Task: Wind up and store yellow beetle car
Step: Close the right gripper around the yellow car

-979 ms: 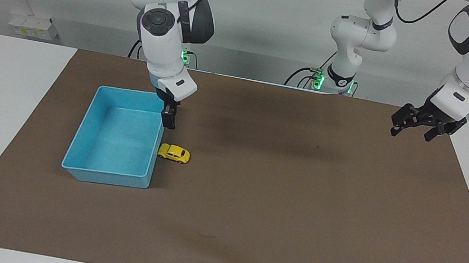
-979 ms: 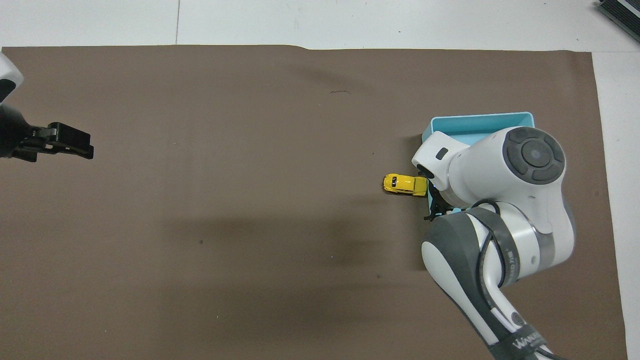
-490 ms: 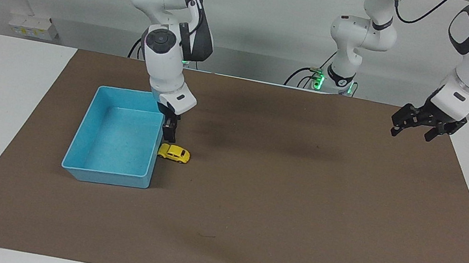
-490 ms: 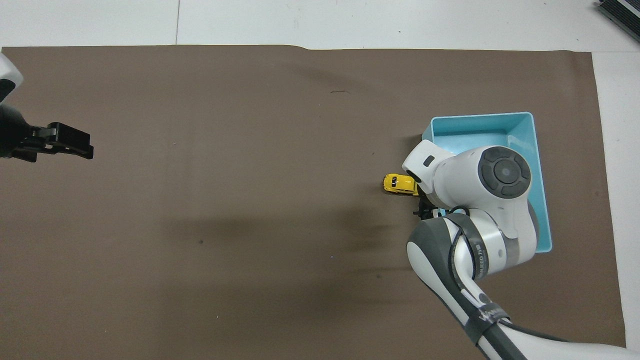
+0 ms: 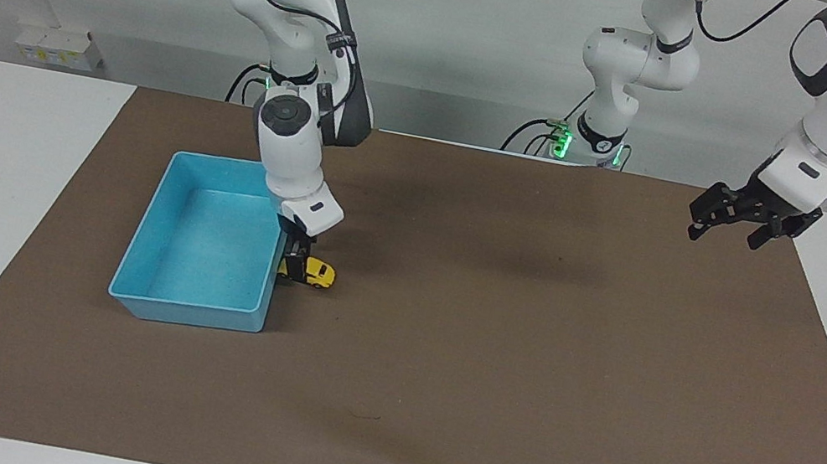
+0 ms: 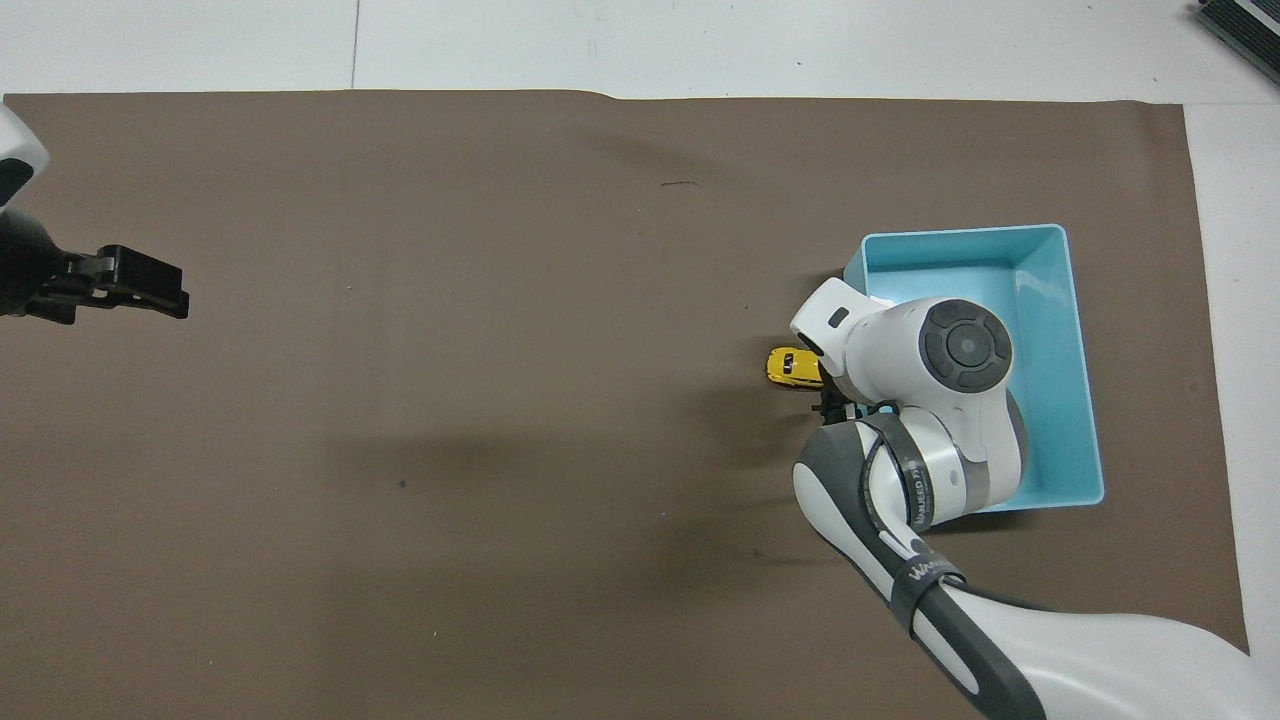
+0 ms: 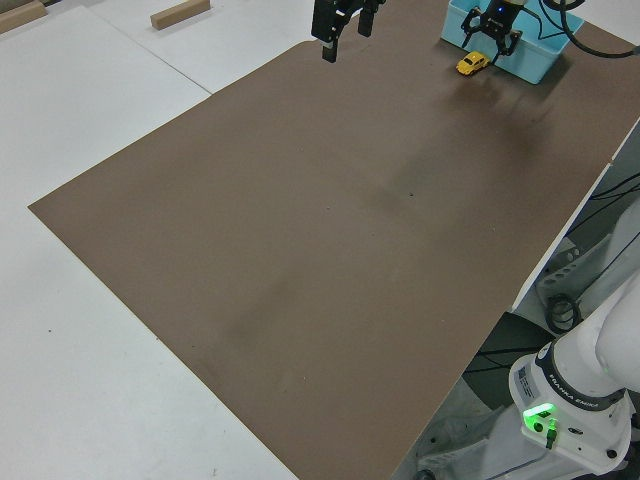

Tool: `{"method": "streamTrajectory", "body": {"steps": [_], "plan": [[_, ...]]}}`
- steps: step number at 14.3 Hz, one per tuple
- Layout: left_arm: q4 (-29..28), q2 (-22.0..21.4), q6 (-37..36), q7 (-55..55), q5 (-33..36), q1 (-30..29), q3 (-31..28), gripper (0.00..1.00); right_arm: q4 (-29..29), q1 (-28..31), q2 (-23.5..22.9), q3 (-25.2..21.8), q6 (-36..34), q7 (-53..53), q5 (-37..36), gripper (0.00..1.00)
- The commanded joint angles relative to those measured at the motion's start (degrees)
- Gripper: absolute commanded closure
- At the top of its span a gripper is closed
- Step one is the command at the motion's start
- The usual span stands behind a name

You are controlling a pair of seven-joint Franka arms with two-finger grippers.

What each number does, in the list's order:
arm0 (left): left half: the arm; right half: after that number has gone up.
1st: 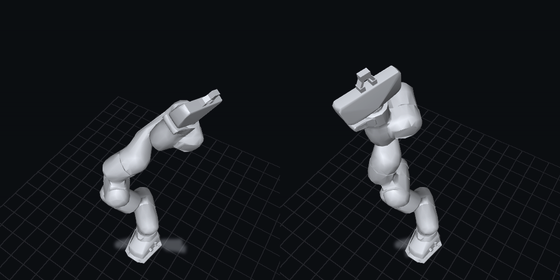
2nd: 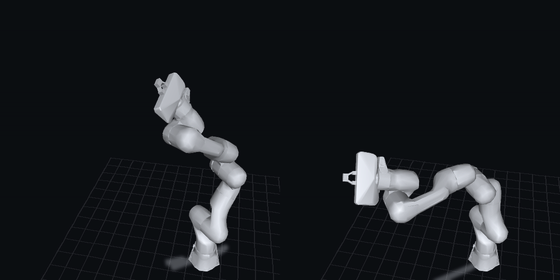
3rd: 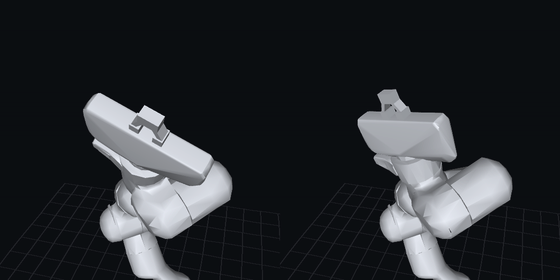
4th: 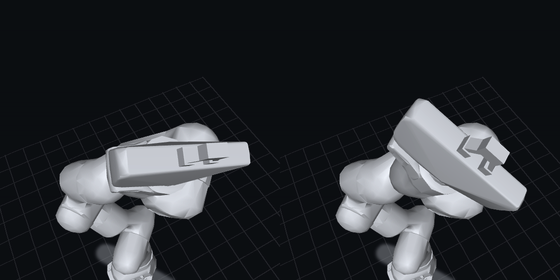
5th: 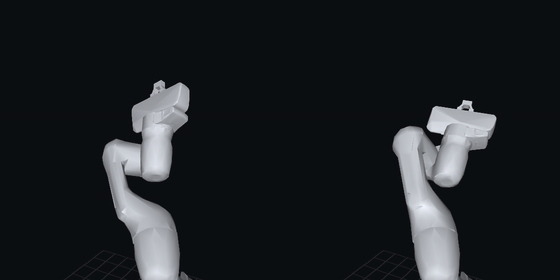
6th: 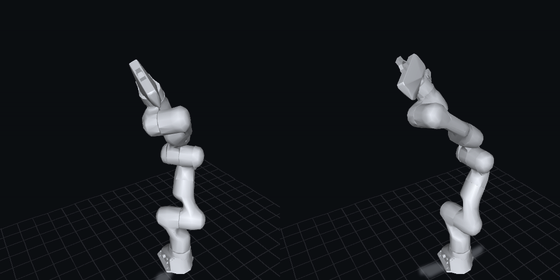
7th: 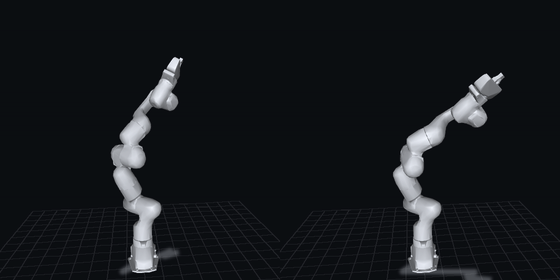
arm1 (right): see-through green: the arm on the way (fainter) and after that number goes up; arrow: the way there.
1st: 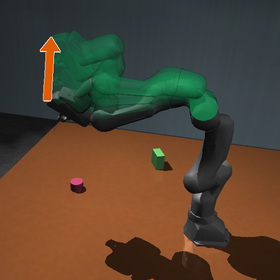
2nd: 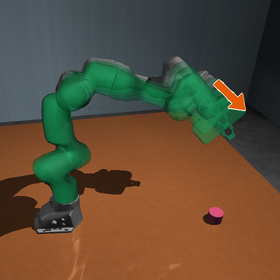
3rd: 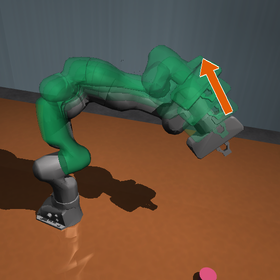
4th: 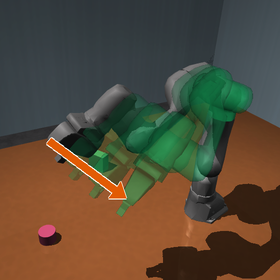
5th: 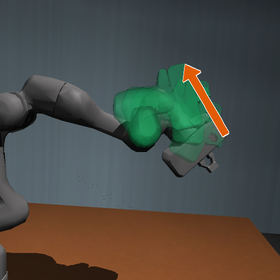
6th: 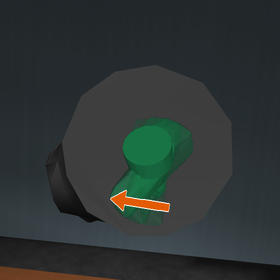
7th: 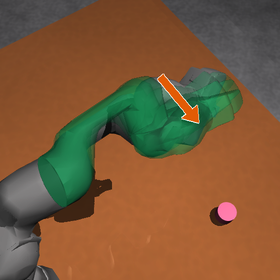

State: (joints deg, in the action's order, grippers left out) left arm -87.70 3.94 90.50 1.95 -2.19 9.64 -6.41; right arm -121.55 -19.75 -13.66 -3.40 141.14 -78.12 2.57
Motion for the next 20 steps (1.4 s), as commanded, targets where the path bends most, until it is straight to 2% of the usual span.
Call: {"method": "streamTrajectory", "body": {"steps": [1,2,3,4,5,7,13,20], "plan": [[1.7,0.9,-1.0,-0.2,-0.9,-0.9,0.5,0.00,0.4,0.9,-0.9,0.5,1.5,0.3,-0.6,0.36],[1.7,0.9,-1.2,-0.3,-0.9,-0.8,0.5,0.00,0.4,0.9,-1.0,0.5,1.5,0.8,-0.6,0.65],[1.6,0.9,-0.9,-0.1,-0.9,-0.7,0.5,0.00,0.5,0.9,-1.0,0.5,1.4,0.7,-0.6,0.82],[1.6,0.9,-0.8,-0.2,-1.0,-0.9,0.5,0.00,0.6,0.9,-1.0,0.5,1.2,0.6,-0.6,0.94],[1.7,0.9,-1.1,-0.1,-1.0,-0.8,0.5,0.00,0.9,0.9,-1.0,0.5,1.1,0.6,-0.6,1.00],[1.6,0.9,-0.8,-0.2,-1.1,-0.9,0.6,0.00,3.3,0.2,-1.9,0.6,0.2,0.8,-0.6,1.00],[1.5,0.8,-1.0,-0.2,-1.1,-0.6,0.6,0.00,11.7,-2.0,-2.0,0.7,-9.8,6.2,0.5,1.00],[0.9,0.5,-0.9,-0.2,-1.1,-0.5,0.6,0.00,16.3,-1.1,2.4,0.5,-21.7,5.5,0.6,1.00]]}}
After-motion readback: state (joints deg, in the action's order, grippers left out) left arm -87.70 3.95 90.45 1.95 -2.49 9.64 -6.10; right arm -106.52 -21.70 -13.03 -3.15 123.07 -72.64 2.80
